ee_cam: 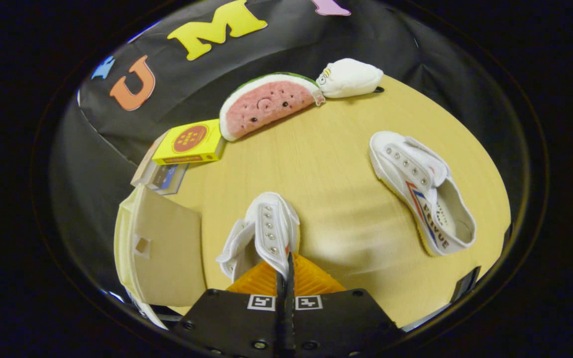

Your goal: Open the storage box then place both shoes into the box .Put the left shoe in first, then the right shoe, with the right side of both shoes facing outward in a uniform manner.

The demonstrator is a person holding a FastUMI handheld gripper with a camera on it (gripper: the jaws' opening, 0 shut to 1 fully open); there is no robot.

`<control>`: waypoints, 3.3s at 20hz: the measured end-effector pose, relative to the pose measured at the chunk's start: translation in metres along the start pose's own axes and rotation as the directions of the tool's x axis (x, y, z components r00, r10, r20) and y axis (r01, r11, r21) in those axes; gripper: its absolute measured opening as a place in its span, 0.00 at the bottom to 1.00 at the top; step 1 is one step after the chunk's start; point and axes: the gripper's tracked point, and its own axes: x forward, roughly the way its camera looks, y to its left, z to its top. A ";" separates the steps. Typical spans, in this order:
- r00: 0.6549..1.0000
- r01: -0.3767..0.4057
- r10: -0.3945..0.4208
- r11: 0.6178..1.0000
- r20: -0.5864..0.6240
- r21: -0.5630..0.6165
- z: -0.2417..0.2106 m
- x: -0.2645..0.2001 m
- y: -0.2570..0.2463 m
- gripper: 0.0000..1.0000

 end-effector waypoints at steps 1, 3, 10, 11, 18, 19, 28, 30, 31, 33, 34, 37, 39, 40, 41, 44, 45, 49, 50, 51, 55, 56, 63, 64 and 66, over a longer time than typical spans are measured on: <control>1.000 -0.011 0.011 1.000 0.008 0.012 -0.004 -0.011 0.013 0.00; 0.998 -0.050 0.049 0.998 0.030 0.047 -0.010 -0.031 0.046 0.00; 0.978 -0.159 0.146 0.984 0.148 0.078 -0.007 -0.100 0.155 0.00; 0.973 -0.170 0.155 0.983 0.168 0.076 -0.004 -0.102 0.173 0.00; 0.969 -0.202 0.186 0.975 0.163 0.089 -0.026 -0.069 0.281 0.00; 0.971 -0.201 0.185 0.975 0.153 0.091 -0.032 -0.061 0.291 0.00; 0.969 -0.190 0.161 0.971 0.189 0.147 -0.060 -0.008 0.326 0.00; 0.963 -0.202 0.165 0.965 0.214 0.167 -0.064 -0.003 0.330 0.00; 0.961 -0.200 0.161 0.966 0.223 0.164 -0.067 0.001 0.330 0.00; 0.960 -0.205 0.162 0.962 0.230 0.178 -0.075 0.010 0.330 0.00; 0.962 -0.209 0.166 0.958 0.215 0.196 -0.080 0.017 0.330 0.00; 0.978 -0.197 0.173 0.953 0.118 0.229 -0.105 0.035 0.328 0.11; 0.982 -0.188 0.180 0.957 0.054 0.219 -0.117 0.047 0.329 0.32; 0.981 -0.190 0.181 0.959 0.063 0.212 -0.114 0.044 0.328 0.43; 0.980 -0.196 0.183 0.962 0.082 0.190 -0.107 0.039 0.326 0.54; 0.972 -0.207 0.195 0.975 0.130 0.085 -0.087 0.017 0.329 0.86; 0.968 -0.205 0.196 0.978 0.158 0.045 -0.080 0.006 0.328 0.86; 0.934 -0.150 0.204 0.969 0.294 -0.198 -0.051 -0.042 0.322 0.86; 0.921 -0.129 0.214 0.956 0.325 -0.263 -0.042 -0.056 0.318 0.86; 0.907 -0.116 0.233 0.940 0.352 -0.322 -0.036 -0.070 0.315 0.88; 0.854 -0.071 0.273 0.904 0.442 -0.421 -0.006 -0.127 0.277 0.90; 0.850 -0.063 0.268 0.907 0.453 -0.417 0.002 -0.137 0.261 0.90; 0.877 0.087 0.092 0.935 0.472 -0.343 0.055 -0.169 0.079 0.90; 0.889 0.135 0.037 0.931 0.457 -0.338 0.056 -0.164 0.043 0.92; 0.900 0.182 -0.032 0.934 0.435 -0.307 0.062 -0.158 -0.013 0.92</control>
